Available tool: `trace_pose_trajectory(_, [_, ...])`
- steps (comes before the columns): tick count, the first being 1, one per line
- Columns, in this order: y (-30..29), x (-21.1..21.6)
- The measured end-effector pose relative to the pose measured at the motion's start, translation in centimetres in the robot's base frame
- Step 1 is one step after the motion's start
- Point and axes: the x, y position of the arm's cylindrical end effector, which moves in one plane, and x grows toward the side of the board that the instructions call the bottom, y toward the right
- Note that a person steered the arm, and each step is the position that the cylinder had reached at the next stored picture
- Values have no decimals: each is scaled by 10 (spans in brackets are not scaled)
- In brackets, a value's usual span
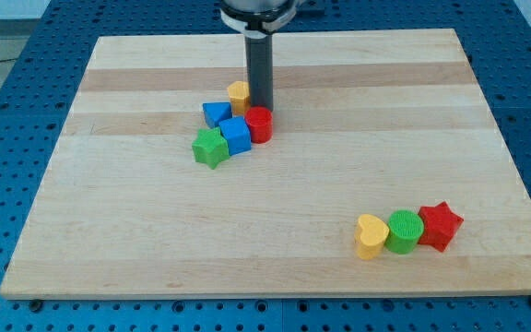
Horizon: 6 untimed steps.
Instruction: Move the red circle to the left of the heart
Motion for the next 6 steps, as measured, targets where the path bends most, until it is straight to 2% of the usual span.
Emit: trace_pose_trajectory(6, [25, 136])
